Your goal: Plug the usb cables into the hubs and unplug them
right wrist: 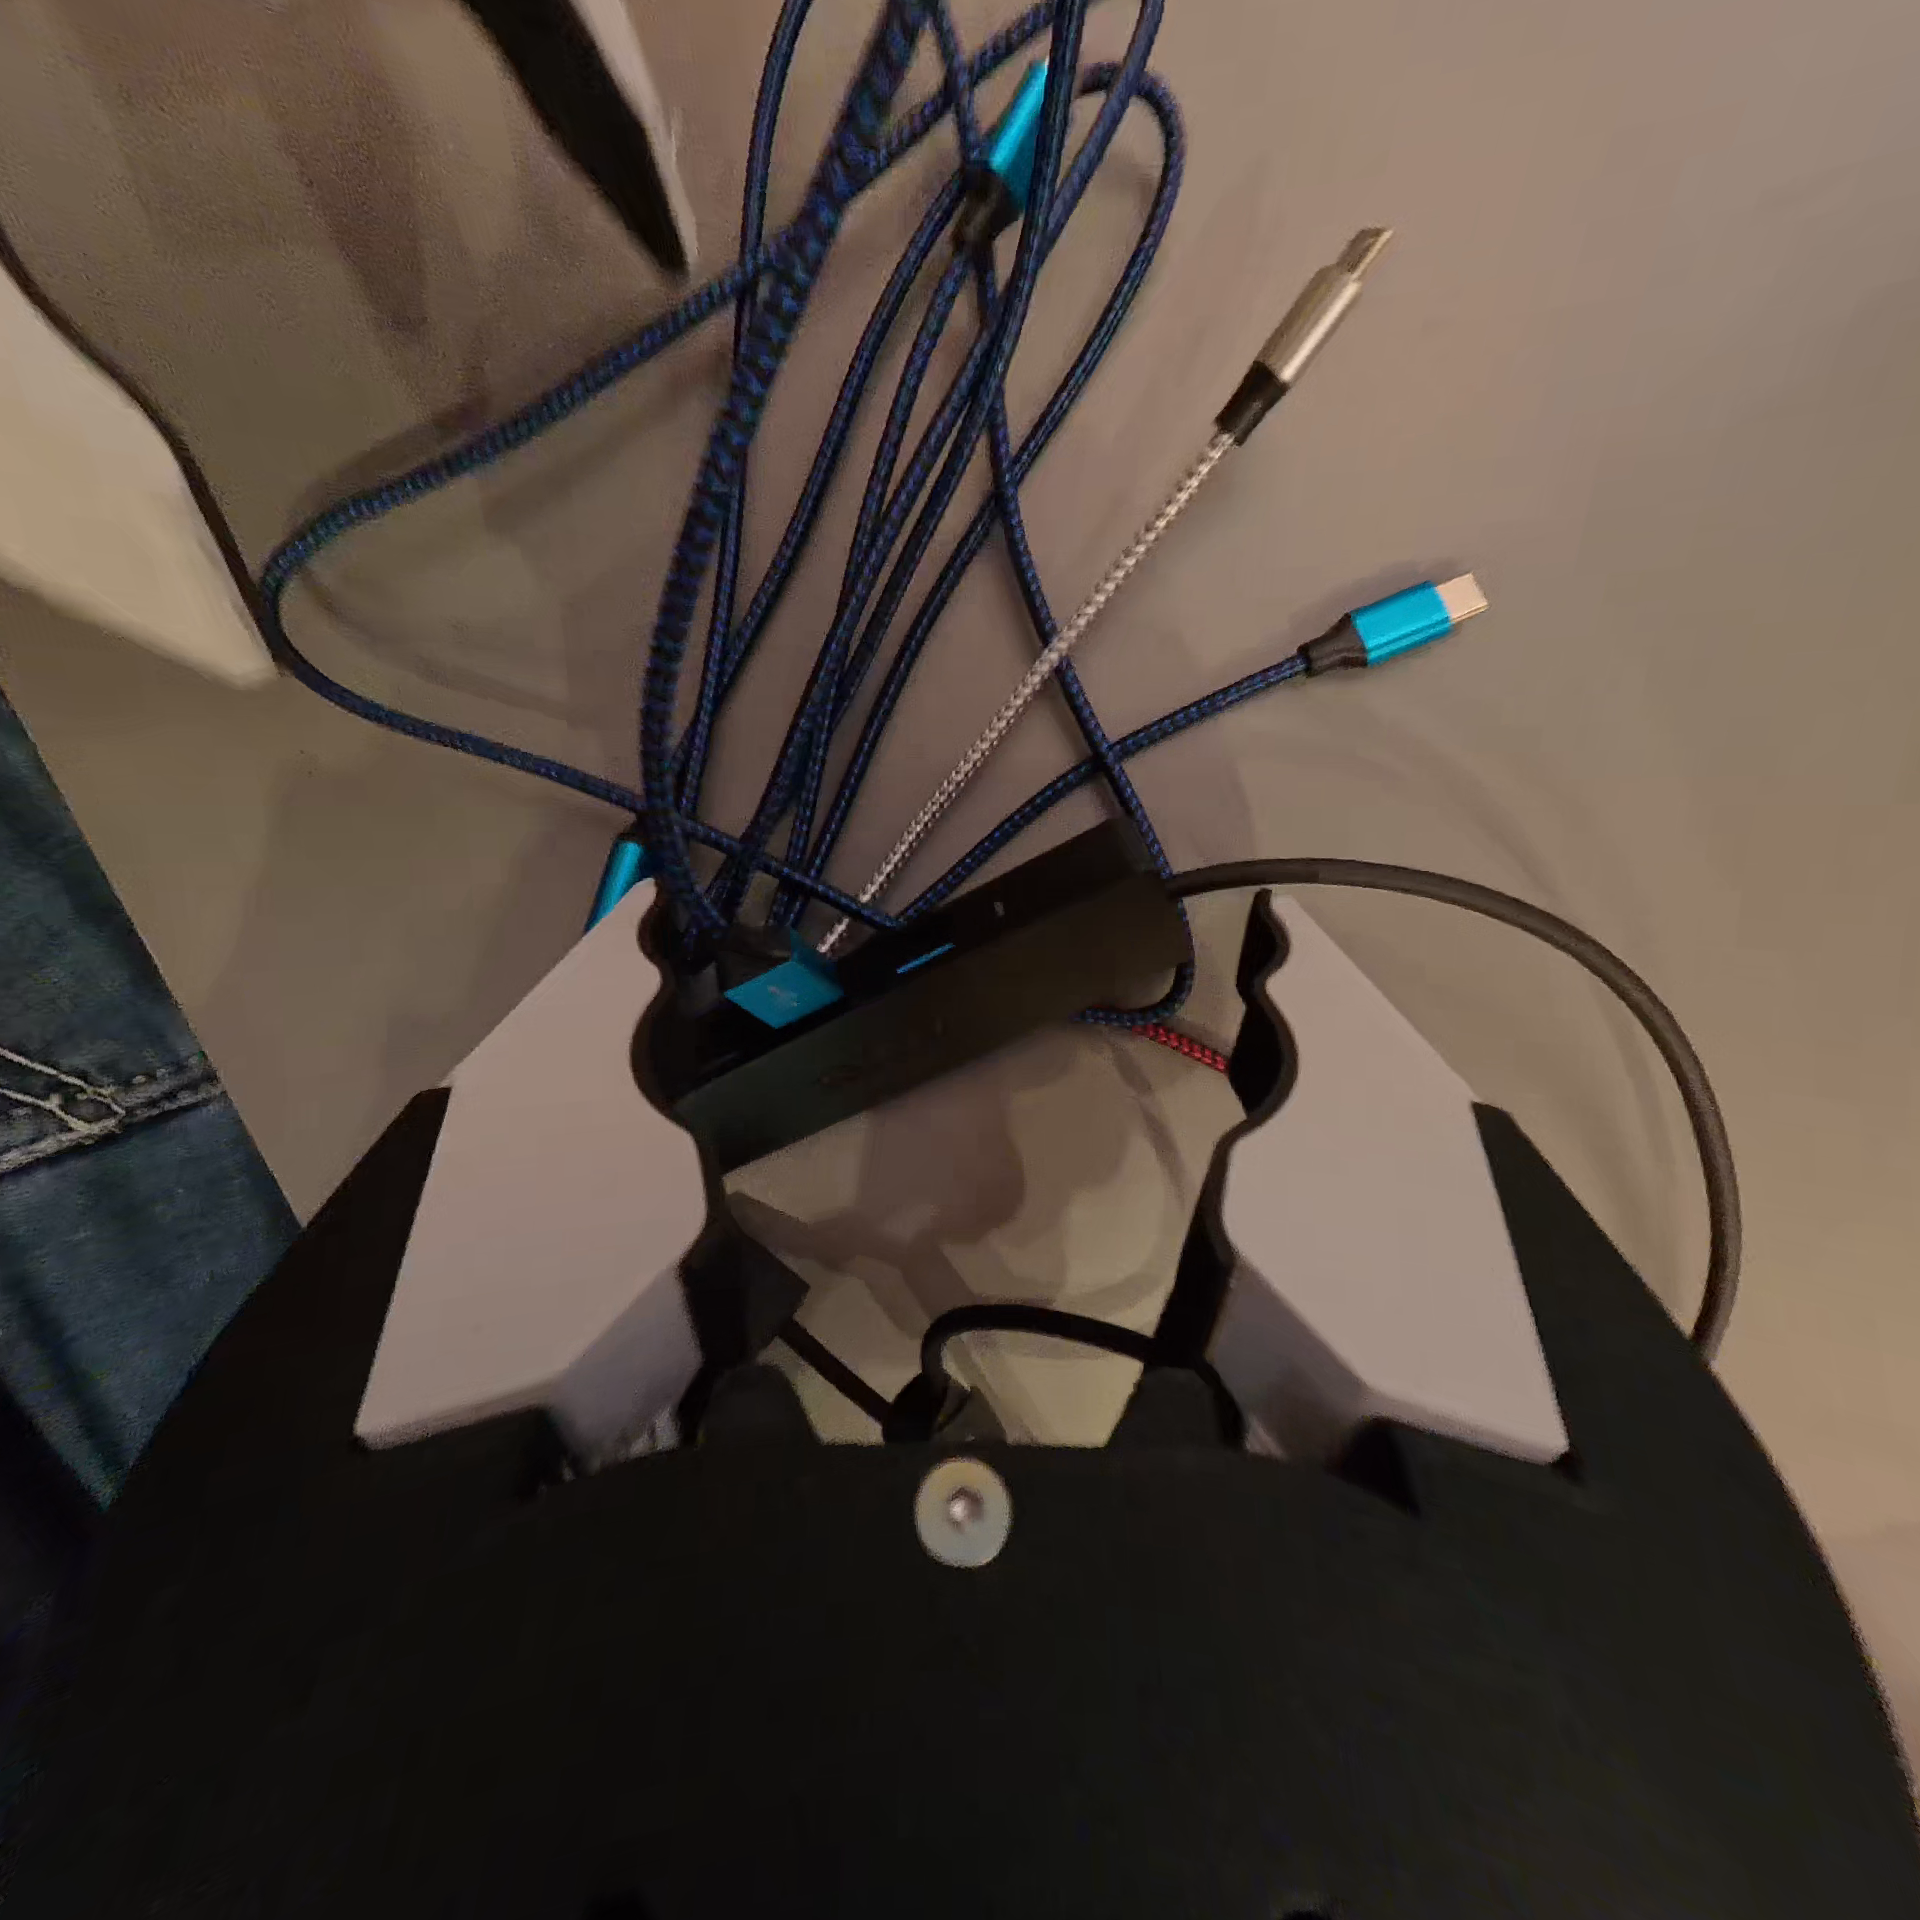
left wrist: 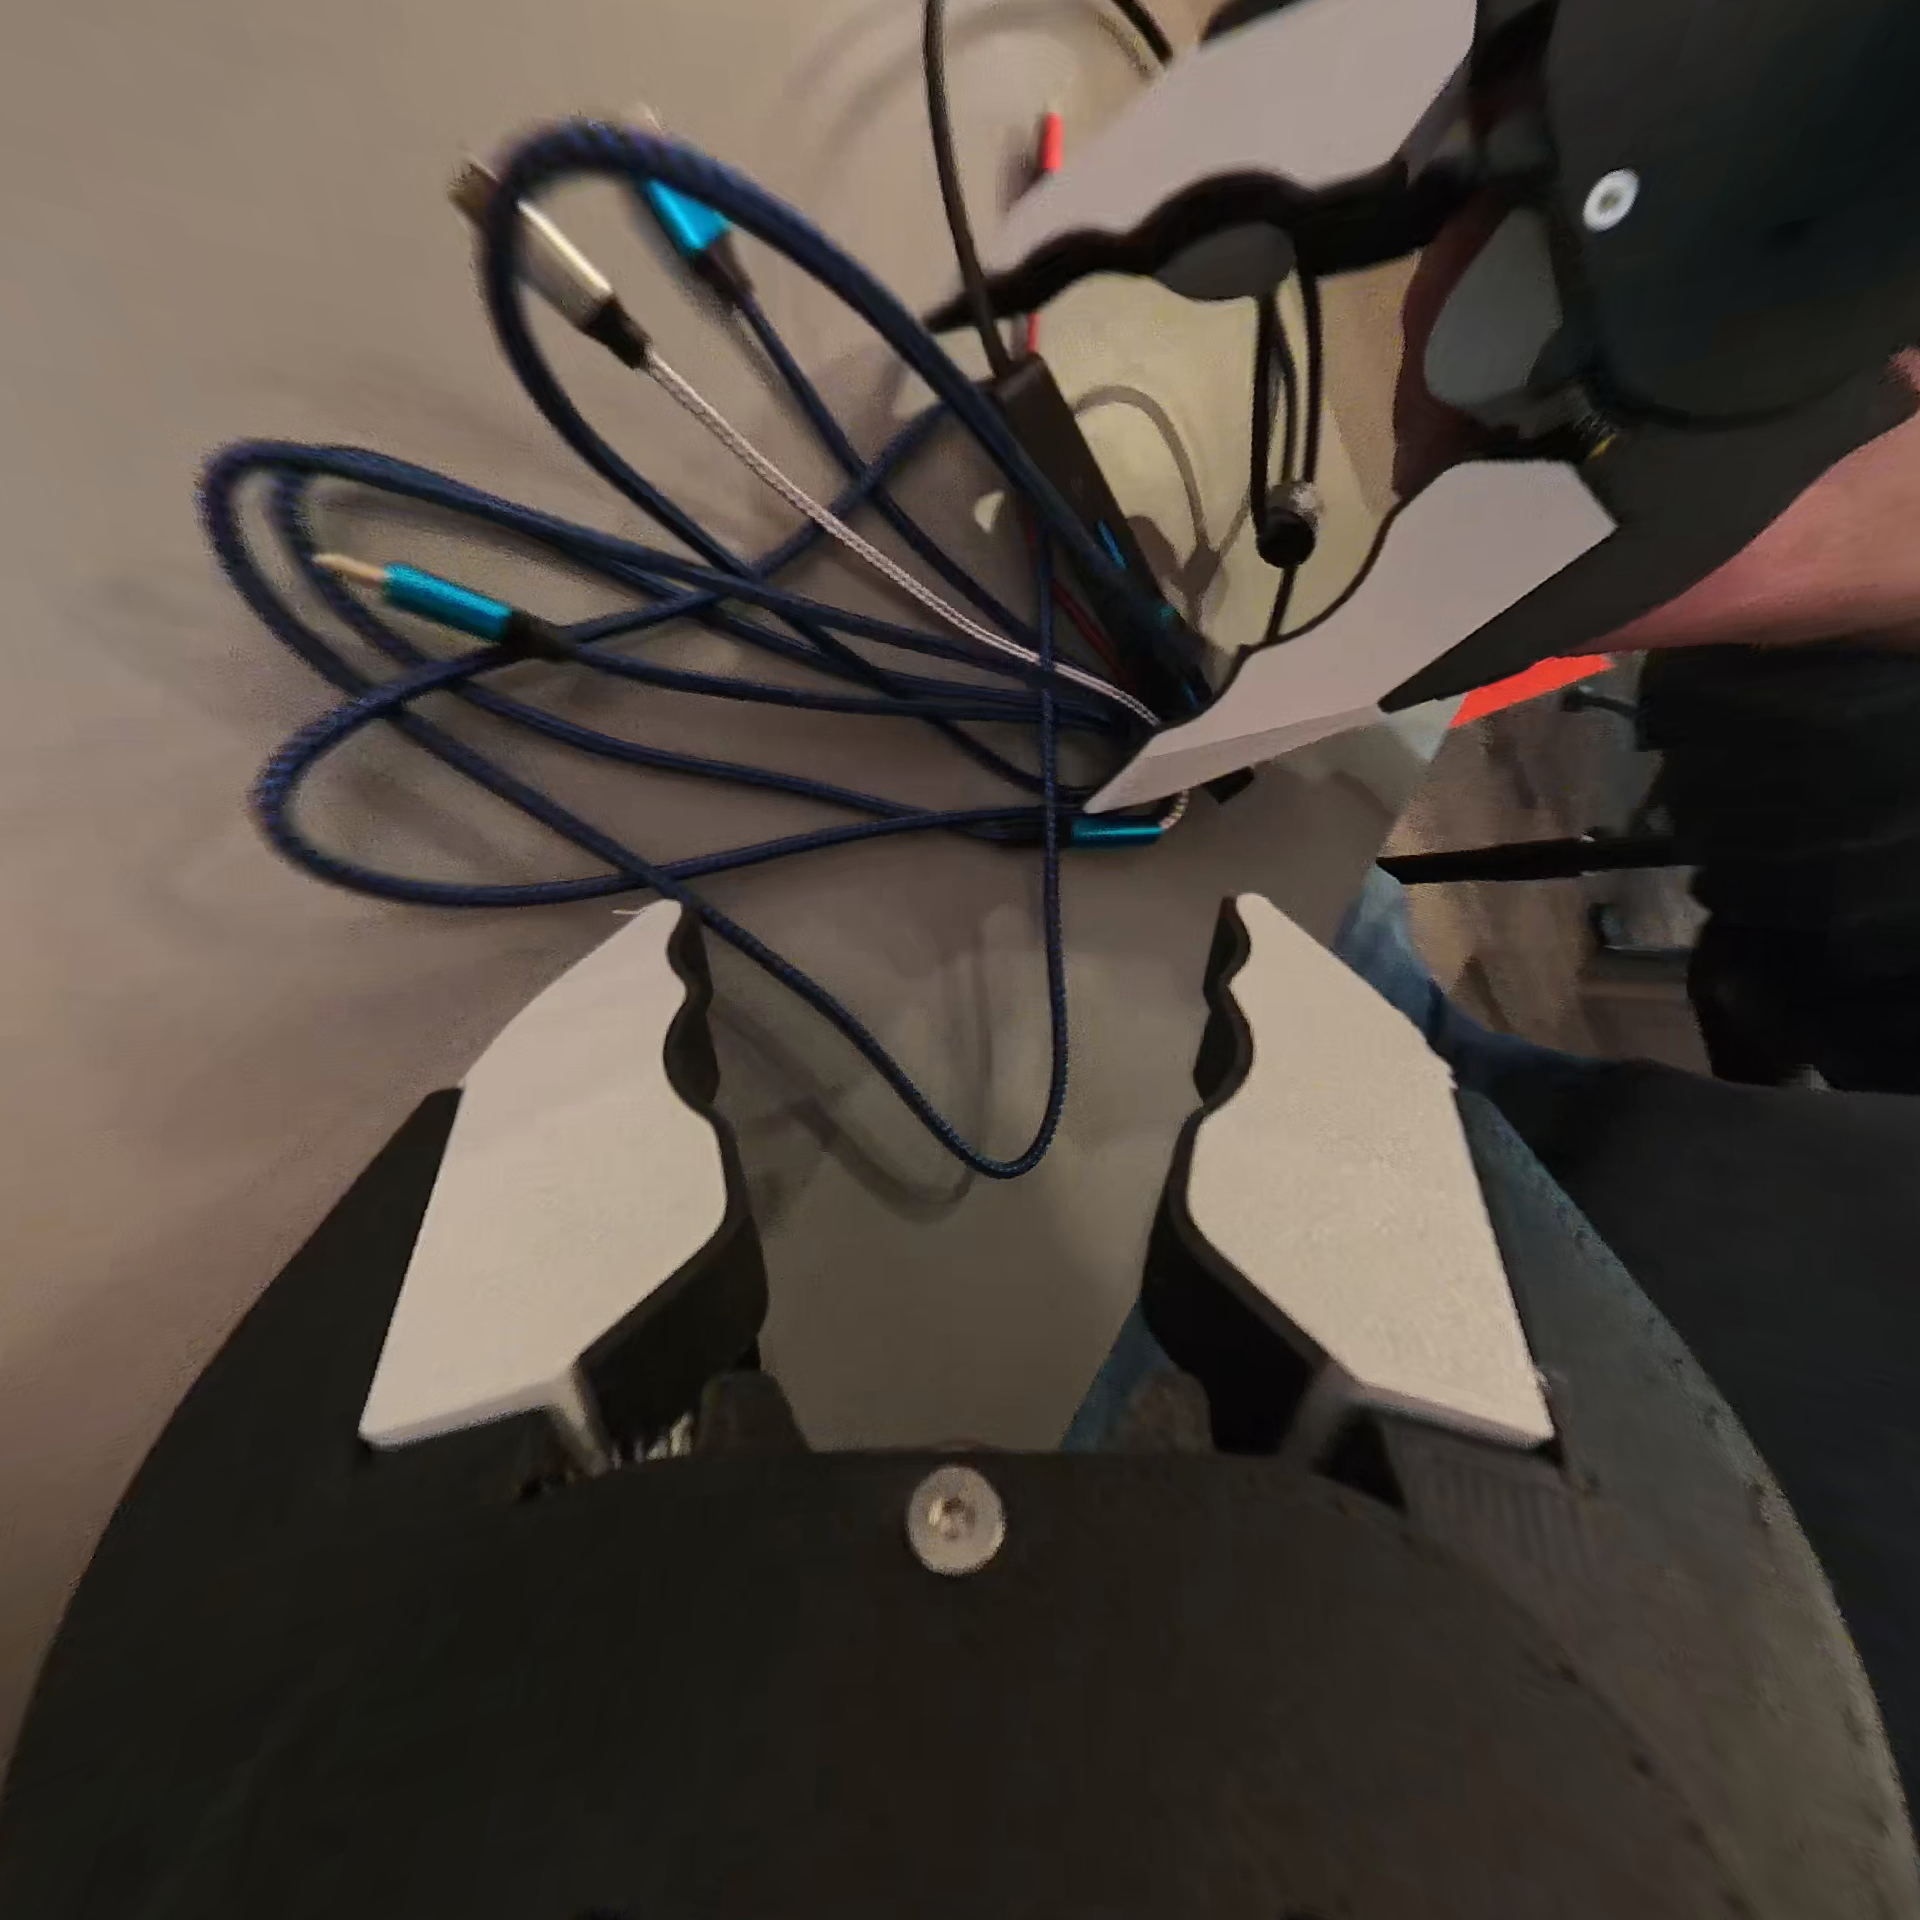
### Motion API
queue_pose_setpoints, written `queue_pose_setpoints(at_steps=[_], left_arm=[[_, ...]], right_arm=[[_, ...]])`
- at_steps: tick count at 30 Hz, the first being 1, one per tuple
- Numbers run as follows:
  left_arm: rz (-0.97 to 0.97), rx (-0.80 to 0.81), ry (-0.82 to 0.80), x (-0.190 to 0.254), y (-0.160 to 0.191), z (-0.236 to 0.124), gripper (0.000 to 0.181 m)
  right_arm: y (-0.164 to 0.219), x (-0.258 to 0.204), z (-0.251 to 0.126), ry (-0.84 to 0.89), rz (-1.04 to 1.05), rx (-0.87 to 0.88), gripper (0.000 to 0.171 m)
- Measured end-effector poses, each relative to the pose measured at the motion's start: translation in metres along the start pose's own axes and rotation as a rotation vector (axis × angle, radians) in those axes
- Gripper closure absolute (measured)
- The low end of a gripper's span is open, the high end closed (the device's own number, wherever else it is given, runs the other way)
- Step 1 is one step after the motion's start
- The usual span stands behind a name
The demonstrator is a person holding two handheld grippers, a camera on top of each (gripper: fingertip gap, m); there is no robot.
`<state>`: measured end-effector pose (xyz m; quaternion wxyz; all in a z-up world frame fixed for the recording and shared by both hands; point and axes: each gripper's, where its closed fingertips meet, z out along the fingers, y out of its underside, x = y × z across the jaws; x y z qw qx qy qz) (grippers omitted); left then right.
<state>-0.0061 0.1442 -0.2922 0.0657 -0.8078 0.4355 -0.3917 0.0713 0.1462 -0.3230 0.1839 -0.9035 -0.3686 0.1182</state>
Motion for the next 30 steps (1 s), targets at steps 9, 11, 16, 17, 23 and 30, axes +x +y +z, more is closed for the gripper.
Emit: queue_pose_setpoints(at_steps=[9, 11, 16, 17, 23, 30], left_arm=[[-0.024, 0.03, 0.126, 0.026, -0.002, 0.022, 0.082], [-0.017, 0.029, 0.143, 0.028, -0.002, 0.023, 0.081], [-0.019, 0.048, 0.185, 0.038, -0.005, 0.029, 0.077], [-0.016, 0.047, 0.185, 0.038, -0.005, 0.03, 0.077], [-0.022, 0.05, 0.208, 0.041, -0.005, 0.03, 0.077], [-0.031, 0.044, 0.246, 0.045, -0.004, 0.03, 0.078]], right_arm=[[-0.005, -0.005, 0.012, 0.007, -0.034, -0.026, 0.045], [-0.006, -0.005, 0.013, 0.016, -0.064, -0.039, 0.053], [-0.013, -0.008, 0.011, 0.018, -0.131, -0.053, 0.077], [-0.013, -0.01, 0.012, 0.012, -0.137, -0.053, 0.079], [-0.01, -0.008, 0.01, -0.029, -0.098, -0.058, 0.089], [-0.01, -0.007, 0.006, -0.061, -0.034, 0.007, 0.089]])
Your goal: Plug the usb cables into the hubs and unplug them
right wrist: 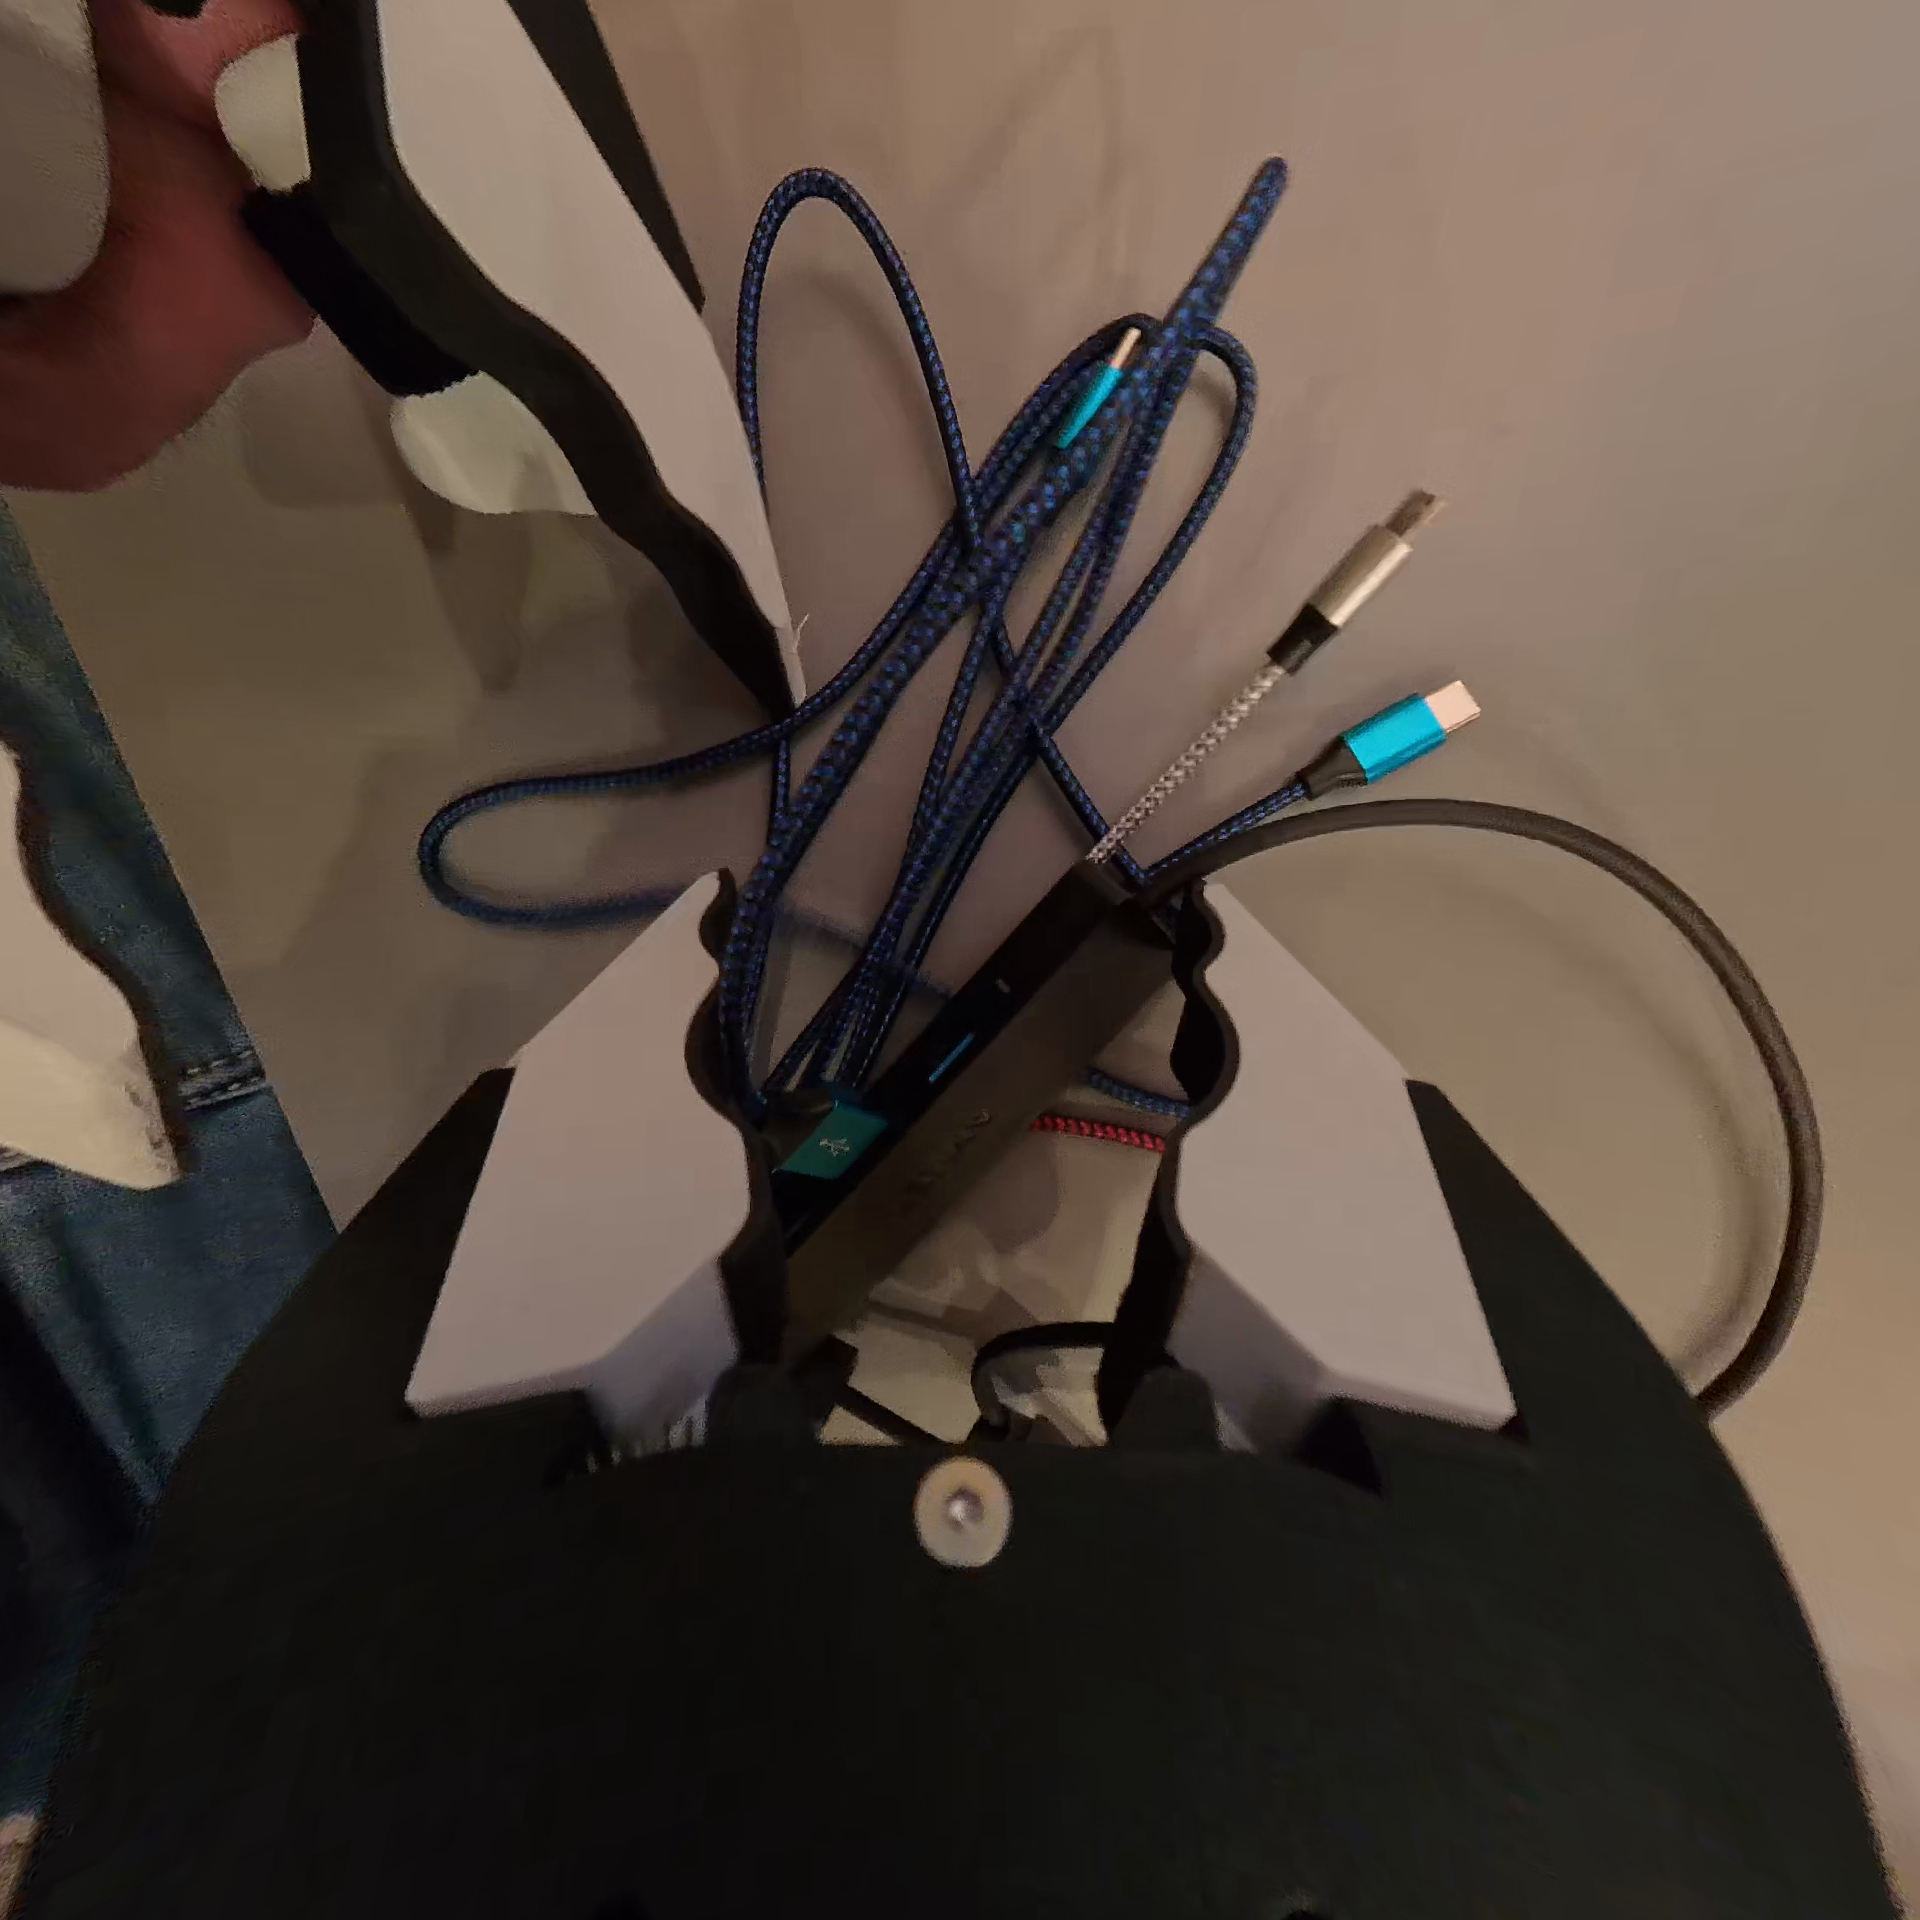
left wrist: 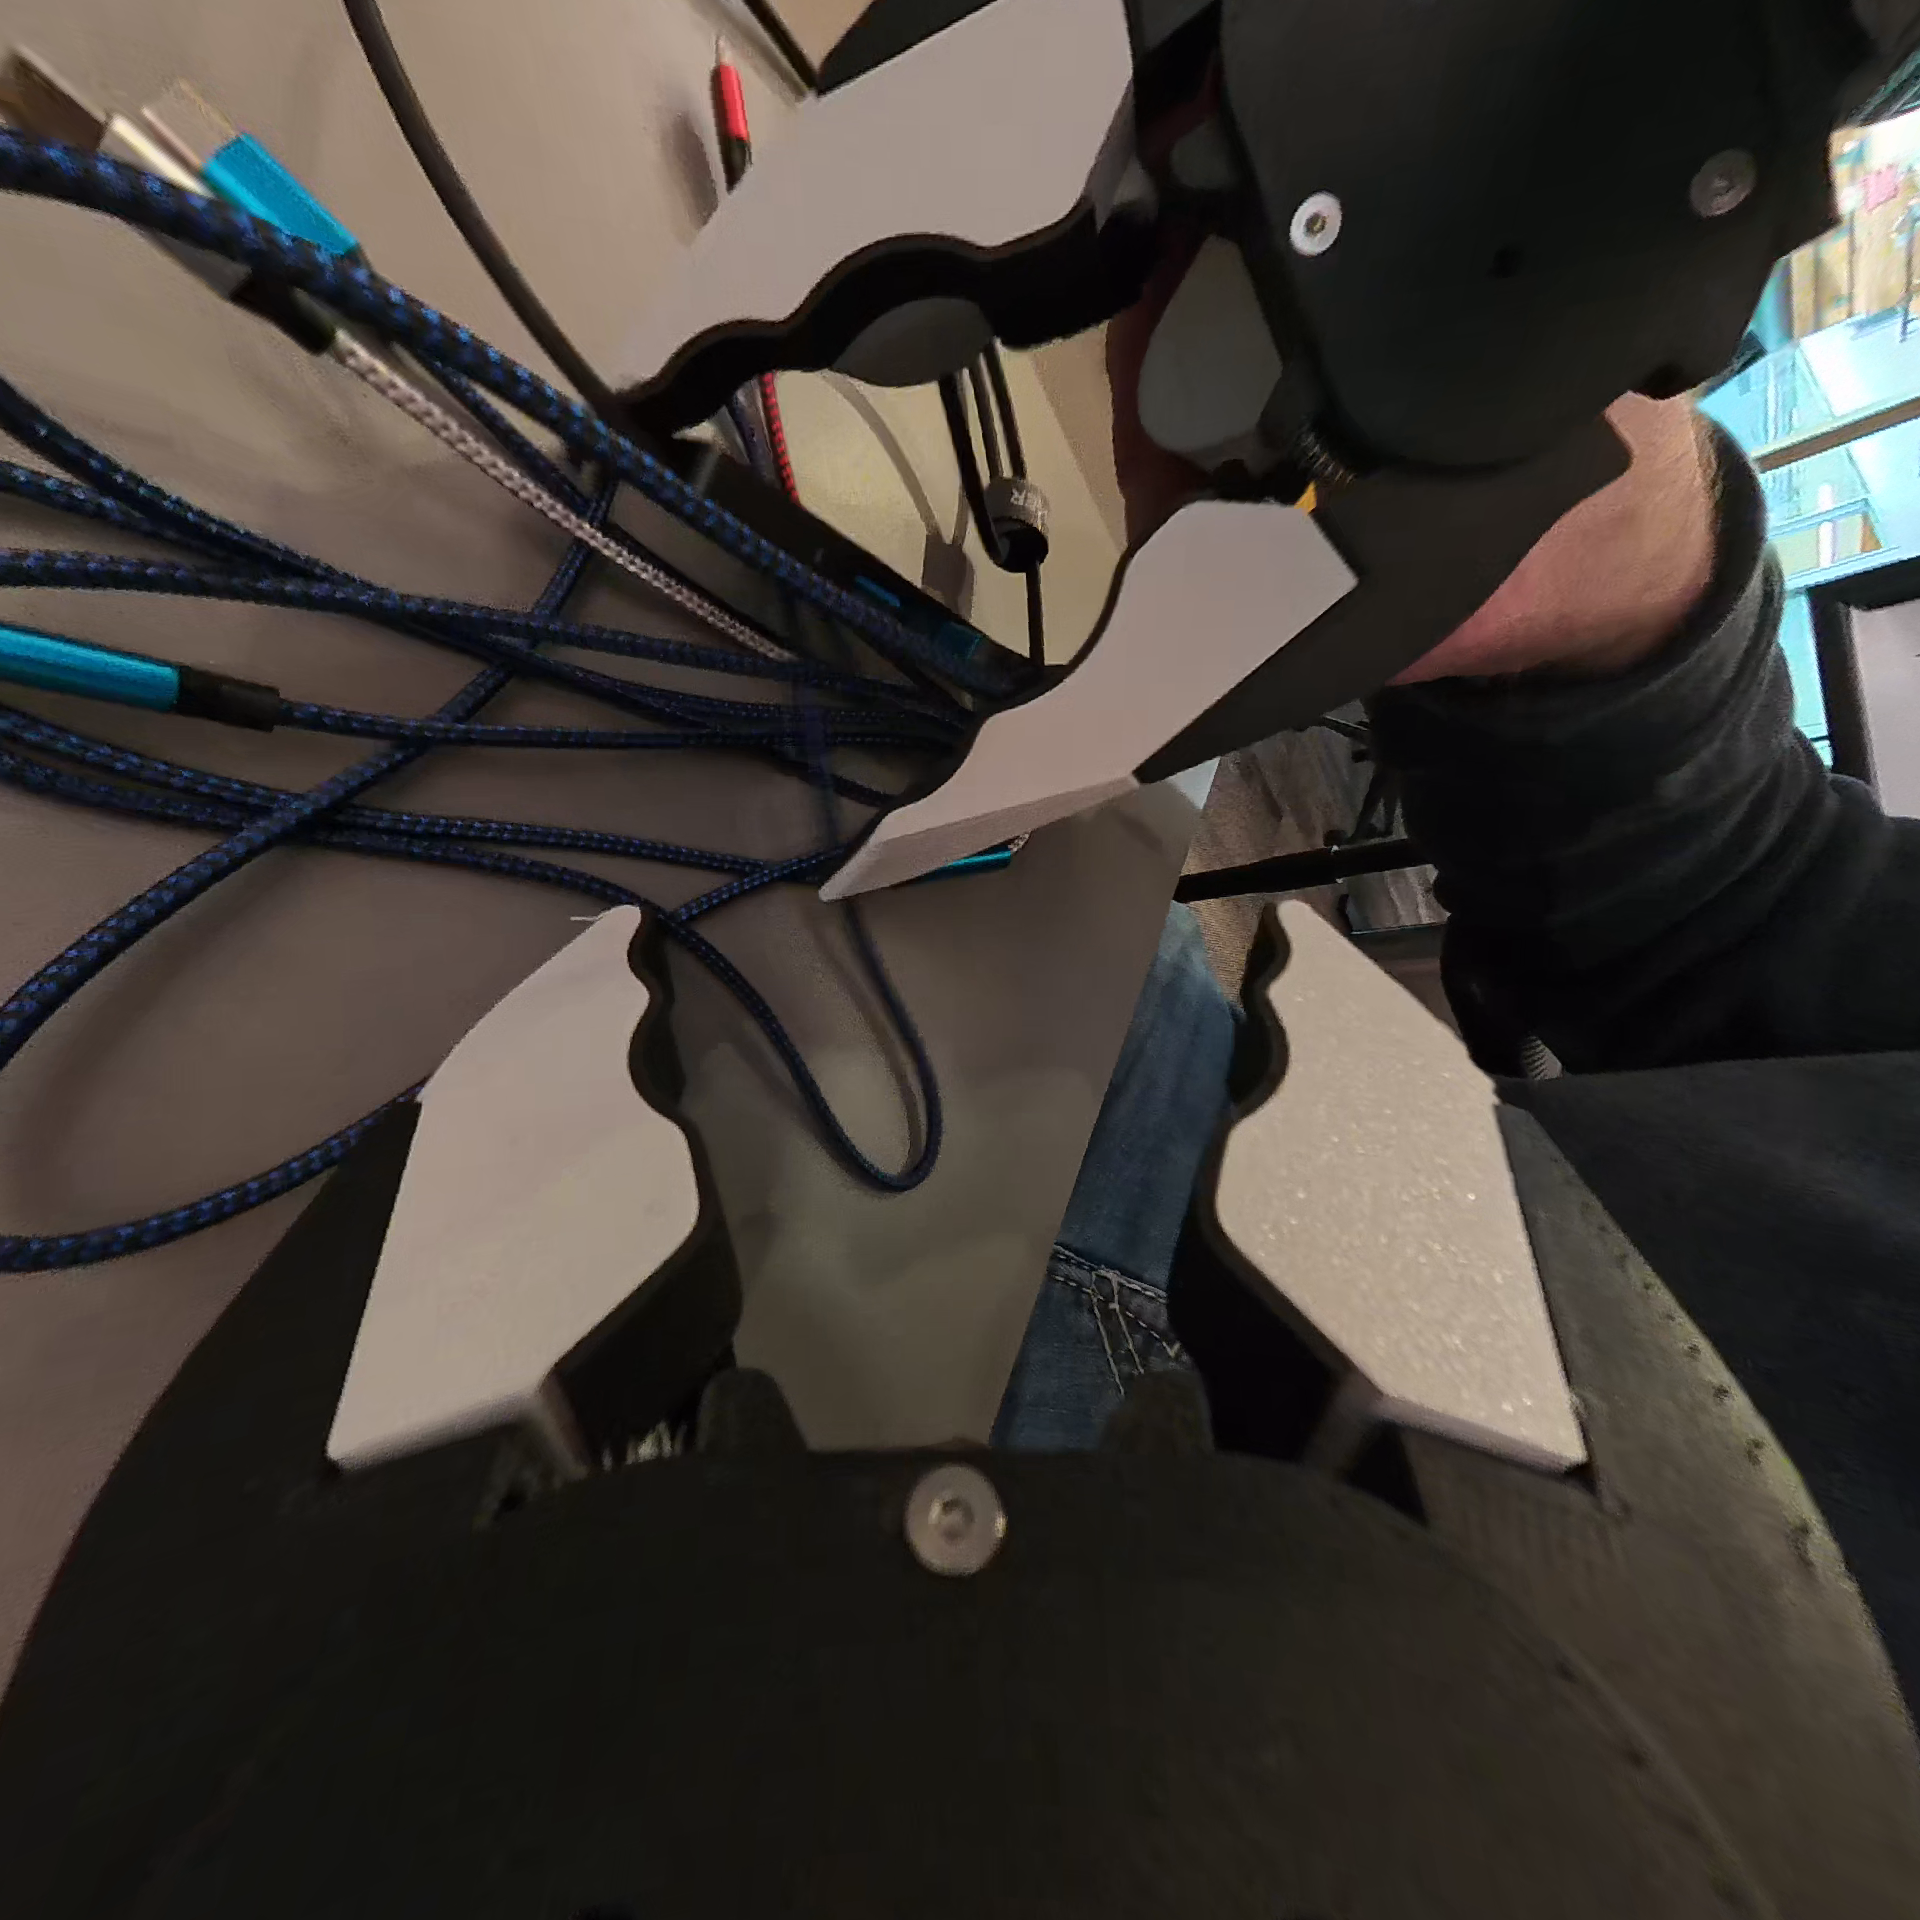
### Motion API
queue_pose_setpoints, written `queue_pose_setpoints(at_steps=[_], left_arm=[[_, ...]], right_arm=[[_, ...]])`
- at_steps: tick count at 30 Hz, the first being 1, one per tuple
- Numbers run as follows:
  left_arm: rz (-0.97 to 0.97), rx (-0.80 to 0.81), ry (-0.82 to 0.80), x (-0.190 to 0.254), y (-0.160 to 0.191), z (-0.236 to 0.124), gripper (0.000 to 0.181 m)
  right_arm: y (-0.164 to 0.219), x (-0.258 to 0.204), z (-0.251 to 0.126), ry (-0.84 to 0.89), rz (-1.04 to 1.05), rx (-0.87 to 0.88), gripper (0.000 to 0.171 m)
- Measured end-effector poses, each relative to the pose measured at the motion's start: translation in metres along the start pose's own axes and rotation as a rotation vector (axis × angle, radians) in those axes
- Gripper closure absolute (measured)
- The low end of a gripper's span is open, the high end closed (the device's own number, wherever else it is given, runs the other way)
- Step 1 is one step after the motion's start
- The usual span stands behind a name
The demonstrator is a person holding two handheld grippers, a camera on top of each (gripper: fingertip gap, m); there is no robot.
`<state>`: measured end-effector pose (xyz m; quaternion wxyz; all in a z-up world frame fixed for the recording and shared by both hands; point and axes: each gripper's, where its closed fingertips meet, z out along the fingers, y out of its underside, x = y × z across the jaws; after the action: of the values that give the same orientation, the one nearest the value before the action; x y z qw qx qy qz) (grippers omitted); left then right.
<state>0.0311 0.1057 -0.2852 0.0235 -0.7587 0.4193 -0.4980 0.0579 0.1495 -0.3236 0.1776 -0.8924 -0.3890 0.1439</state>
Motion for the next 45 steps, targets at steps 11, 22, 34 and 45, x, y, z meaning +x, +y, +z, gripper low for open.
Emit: queue_pose_setpoints(at_steps=[11, 22, 34, 45], left_arm=[[-0.005, -0.003, 0.022, 0.005, 0.0, 0.008, 0.079], [-0.004, -0.013, 0.033, 0.007, 0.003, 0.012, 0.079], [0.022, -0.017, 0.016, 0.009, 0.003, 0.011, 0.076], [0.224, 0.211, 0.031, 0.04, -0.042, -0.044, 0.089]], right_arm=[[0.02, 0.006, -0.014, 0.125, 0.043, -0.048, 0.042], [0.039, -0.006, -0.015, 0.132, 0.138, -0.132, 0.085], [0.027, 0.012, -0.012, 0.224, 0.046, -0.014, 0.153], [0.024, 0.022, -0.041, 0.15, 0.1, 0.107, 0.156]])
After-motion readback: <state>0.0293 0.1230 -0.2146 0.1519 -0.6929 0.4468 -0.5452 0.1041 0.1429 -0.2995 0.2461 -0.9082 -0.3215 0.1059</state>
